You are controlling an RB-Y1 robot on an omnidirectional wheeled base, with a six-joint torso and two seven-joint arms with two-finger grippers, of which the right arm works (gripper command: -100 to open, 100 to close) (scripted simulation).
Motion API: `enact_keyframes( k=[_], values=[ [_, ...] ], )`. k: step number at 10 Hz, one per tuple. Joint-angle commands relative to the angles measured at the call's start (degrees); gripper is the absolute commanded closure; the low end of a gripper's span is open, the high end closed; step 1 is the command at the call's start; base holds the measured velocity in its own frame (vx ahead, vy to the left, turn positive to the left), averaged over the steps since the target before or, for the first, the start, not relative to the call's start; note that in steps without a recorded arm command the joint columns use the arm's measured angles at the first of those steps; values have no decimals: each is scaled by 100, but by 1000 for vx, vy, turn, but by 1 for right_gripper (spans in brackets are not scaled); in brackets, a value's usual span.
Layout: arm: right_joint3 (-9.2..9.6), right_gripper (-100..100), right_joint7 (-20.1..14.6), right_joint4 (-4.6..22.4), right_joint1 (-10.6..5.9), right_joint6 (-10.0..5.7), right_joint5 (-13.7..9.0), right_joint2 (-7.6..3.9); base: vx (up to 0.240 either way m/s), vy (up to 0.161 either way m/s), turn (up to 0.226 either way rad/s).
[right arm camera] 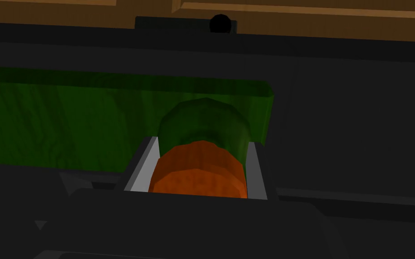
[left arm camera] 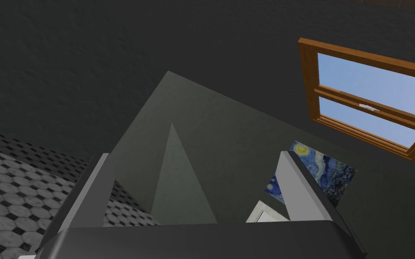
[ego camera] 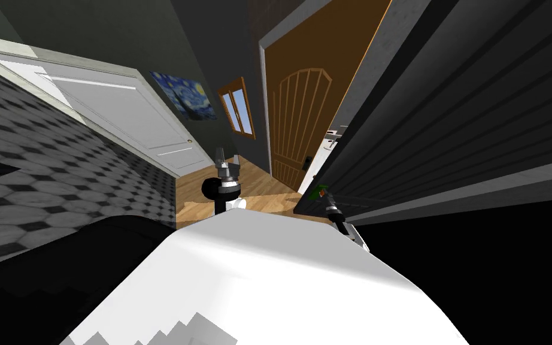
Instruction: Pull the door open
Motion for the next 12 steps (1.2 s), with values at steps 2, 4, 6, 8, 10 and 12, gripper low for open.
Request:
enact_keyframes(
  k=[2,4,6,8,10,12],
  values=[
    [35,100,-171,18,161,-283,50,-158,-227,-101,107],
    [65,100,-296,-16,284,-455,84,-275,-206,-93,94],
    [106,100,-336,20,311,-530,110,-306,-126,-46,70],
    [105,100,-396,48,350,-656,126,-374,-207,-84,127],
    [104,100,-487,89,410,-848,152,-477,-182,-100,143],
    [104,100,-554,120,453,-988,170,-553,-187,-87,101]
  ],
)
